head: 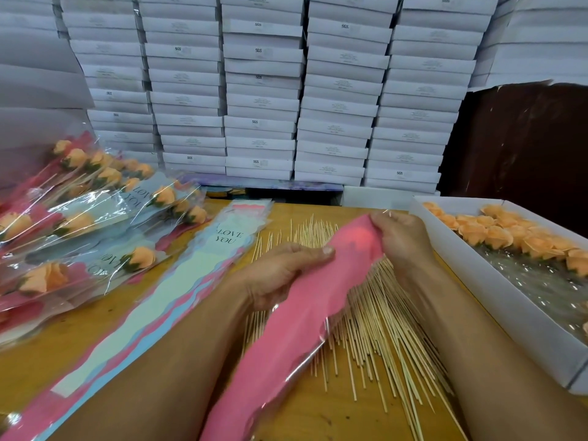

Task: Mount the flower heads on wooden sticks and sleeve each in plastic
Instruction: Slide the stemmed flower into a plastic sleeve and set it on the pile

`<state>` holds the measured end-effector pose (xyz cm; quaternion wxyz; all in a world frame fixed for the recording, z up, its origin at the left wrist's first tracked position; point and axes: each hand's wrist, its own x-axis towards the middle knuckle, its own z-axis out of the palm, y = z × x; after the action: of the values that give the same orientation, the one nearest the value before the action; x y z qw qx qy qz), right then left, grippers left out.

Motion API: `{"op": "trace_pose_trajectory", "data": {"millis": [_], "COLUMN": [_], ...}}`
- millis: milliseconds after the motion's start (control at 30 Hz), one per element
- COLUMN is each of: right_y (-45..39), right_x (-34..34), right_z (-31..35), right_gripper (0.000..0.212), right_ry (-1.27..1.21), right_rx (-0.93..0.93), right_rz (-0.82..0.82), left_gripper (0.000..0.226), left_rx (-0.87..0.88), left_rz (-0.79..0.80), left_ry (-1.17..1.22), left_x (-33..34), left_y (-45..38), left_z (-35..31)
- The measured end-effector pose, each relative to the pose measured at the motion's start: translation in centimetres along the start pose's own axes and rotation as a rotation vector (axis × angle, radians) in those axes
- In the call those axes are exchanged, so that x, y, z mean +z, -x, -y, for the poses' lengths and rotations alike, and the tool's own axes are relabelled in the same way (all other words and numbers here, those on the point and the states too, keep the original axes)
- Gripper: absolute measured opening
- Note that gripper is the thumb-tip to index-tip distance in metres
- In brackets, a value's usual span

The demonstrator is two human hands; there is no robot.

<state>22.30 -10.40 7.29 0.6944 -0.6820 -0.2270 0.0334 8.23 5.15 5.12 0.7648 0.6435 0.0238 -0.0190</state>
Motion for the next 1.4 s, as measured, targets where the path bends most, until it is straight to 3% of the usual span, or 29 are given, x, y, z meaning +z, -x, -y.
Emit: {"op": "trace_pose_trajectory", "data": {"millis": [133,233,333,367,433,467,533,633,700,767,967,1200,1400], "right_y": [-0.6,-0.9,-1.0,-1.0,-0.9,-0.6,0.0,1.5,2.7,3.5,4.8,5.2,5.2], "right_x": [-0.8,-0.7,-0.4,-0.3,-0.1,0.1,0.3,0.1,0.3,0.8,1.5,1.7,1.9], "right_z": [-0.3,-0.9,-0.9,-0.8,-0.4,-0.2,0.2,0.4,0.7,1.0,2.1,2.4,2.1], "right_gripper": [0.036,0.035,0.038,0.05,0.069,0.067,0.051,0.056,0.04,0.024,0.011,0.012,0.007], "right_ry": [0.009,0.028,-0.011,-0.033,-0.052,-0.033,-0.014,0.108,0.26,0.309,0.358,0.329,0.312], "right_rx": [-0.024,-0.007,-0.013,-0.002,0.042,0.075,0.161,0.303,0.297,0.288,0.283,0.271,0.31], "right_rz": [-0.113,-0.101,-0.101,-0.113,-0.125,-0.113,0.047,0.621,0.988,1.188,1.391,1.428,1.476], "left_gripper": [0.011,0.016,0.006,0.005,0.013,0.024,0.036,0.009,0.005,0.011,0.005,0.01,0.023], "left_rx": [-0.068,-0.07,-0.027,-0.007,0.052,0.084,0.149,0.243,0.284,0.322,0.392,0.446,0.525], "left_rz": [0.073,0.108,0.033,-0.014,-0.134,-0.195,-0.309,-0.462,-0.559,-0.64,-0.83,-0.919,-1.119], "left_ry": [-0.071,-0.087,-0.084,-0.062,0.015,0.056,0.126,0.171,0.199,0.238,0.319,0.432,0.44], "left_x": [0.2,0.1,0.0,0.0,-0.2,-0.4,-0.8,-1.4,-1.8,-2.1,-3.2,-4.2,-6.5], "left_y": [0.5,0.4,0.4,0.4,0.2,0.0,-0.3,-0.4,-0.5,-0.8,-1.1,-0.8,1.0], "left_z": [0.0,0.0,-0.2,-0.2,-0.2,-0.2,-0.4,-0.6,-0.7,-0.7,-1.0,-1.7,-4.9]}}
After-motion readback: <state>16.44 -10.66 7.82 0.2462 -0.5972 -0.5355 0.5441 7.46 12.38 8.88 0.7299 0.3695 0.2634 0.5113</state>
